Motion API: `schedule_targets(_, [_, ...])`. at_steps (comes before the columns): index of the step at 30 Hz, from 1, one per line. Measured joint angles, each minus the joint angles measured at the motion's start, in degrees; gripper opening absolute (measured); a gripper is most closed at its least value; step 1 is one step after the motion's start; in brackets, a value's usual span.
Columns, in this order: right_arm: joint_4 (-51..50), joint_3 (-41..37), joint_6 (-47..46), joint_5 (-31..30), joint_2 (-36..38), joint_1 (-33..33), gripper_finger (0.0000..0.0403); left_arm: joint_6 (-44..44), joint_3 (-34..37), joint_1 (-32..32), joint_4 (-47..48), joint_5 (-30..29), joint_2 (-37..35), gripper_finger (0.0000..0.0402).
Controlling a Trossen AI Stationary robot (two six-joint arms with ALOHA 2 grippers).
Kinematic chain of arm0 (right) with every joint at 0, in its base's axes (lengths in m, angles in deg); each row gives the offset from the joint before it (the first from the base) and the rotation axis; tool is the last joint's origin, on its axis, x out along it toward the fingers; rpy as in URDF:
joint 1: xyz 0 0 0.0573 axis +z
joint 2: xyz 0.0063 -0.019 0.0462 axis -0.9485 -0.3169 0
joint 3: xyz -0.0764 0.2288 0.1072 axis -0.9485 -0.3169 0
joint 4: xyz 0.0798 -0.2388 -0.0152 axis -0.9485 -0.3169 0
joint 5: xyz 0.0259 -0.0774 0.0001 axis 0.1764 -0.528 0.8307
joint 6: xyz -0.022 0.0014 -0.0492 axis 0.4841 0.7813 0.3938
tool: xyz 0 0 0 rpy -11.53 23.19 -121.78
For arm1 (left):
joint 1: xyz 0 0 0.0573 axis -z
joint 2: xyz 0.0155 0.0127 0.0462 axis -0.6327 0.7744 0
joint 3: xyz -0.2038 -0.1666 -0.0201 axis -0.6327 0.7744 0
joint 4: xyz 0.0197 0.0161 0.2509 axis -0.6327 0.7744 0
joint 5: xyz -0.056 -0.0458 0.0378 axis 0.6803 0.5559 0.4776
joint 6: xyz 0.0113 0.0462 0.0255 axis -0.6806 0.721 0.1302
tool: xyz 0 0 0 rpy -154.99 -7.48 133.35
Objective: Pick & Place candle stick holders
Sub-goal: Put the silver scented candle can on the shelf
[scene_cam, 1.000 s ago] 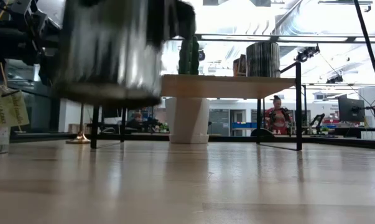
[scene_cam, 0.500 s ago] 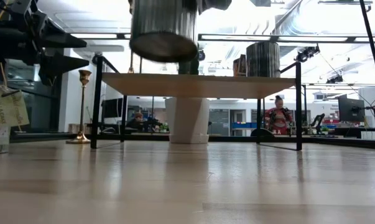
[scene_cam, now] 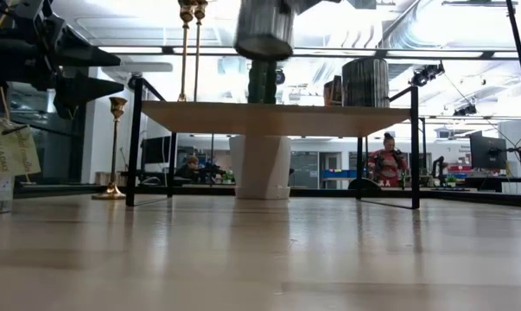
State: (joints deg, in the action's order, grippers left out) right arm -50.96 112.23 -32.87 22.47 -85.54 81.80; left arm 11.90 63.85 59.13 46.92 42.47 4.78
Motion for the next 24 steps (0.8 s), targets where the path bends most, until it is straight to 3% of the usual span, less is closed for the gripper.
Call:
schedule_targets(14, [-1.3, 0.0, -1.8, 1.2, 0.1, -16.0, 0.0351, 0.0, 0.0, 0.0, 0.0, 0.0, 0.0, 0.0245])
schedule_targets(24, [-5.0, 0.0, -5.2, 1.4, -0.3, -22.9, 0.0351, 0.0, 0.0, 0.0, 0.0, 0.0, 0.0, 0.0245])
